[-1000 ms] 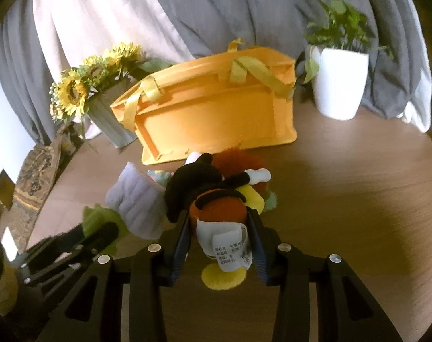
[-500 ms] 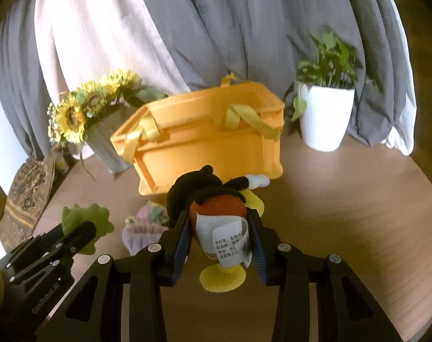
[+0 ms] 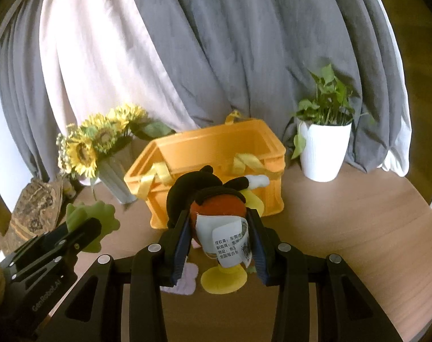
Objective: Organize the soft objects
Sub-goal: 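Lift and carry the green and Mickey plushes over the orange crate with both tools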
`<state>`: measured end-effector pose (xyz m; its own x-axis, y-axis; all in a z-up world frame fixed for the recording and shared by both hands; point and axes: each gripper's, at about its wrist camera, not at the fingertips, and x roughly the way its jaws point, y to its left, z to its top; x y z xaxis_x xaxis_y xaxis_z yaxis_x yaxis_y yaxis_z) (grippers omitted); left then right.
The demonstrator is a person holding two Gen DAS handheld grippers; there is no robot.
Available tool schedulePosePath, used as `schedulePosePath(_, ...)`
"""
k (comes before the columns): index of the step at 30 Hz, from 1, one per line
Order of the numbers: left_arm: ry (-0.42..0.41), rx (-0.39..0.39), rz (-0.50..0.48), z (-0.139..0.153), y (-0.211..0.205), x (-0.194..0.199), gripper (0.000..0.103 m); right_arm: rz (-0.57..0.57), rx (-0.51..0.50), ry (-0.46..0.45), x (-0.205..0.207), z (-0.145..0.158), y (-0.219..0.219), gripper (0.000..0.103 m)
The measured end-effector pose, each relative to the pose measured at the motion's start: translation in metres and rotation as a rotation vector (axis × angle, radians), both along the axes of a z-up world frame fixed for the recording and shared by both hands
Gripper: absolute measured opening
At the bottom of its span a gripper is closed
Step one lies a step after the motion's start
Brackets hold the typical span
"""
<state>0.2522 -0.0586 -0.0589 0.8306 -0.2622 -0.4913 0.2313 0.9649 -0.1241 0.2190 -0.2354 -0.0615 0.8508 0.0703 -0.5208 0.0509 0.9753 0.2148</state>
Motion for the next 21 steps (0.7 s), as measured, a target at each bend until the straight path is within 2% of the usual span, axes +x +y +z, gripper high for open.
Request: schedulePosePath(21,-0.146,-0.004,-0.036,0.049,-0.001,0.024,0.035,-0.035,0.019,-0.141,0.017,0.045,0.003,0.040)
